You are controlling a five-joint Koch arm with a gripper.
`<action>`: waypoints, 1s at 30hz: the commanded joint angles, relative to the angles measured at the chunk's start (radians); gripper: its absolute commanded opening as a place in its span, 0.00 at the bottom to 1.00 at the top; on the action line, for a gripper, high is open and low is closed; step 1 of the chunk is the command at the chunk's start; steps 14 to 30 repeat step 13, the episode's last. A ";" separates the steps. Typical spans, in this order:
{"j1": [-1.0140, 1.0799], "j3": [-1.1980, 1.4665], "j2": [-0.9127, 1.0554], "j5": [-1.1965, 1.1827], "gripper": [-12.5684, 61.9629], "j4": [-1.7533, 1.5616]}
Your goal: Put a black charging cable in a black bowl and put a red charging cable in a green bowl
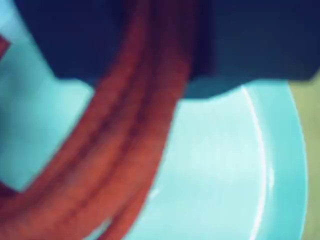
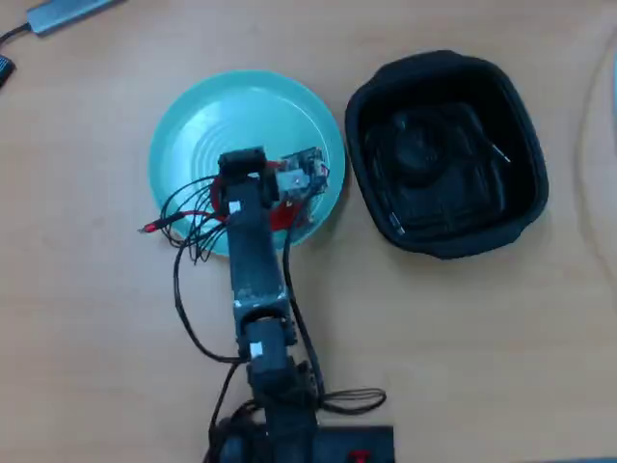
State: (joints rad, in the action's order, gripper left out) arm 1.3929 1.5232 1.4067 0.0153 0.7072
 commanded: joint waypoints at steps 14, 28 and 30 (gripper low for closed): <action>-0.038 -0.588 -0.305 -0.003 0.09 0.067; -0.038 -0.588 -0.305 -0.003 0.09 0.067; -0.038 -0.588 -0.305 -0.003 0.09 0.067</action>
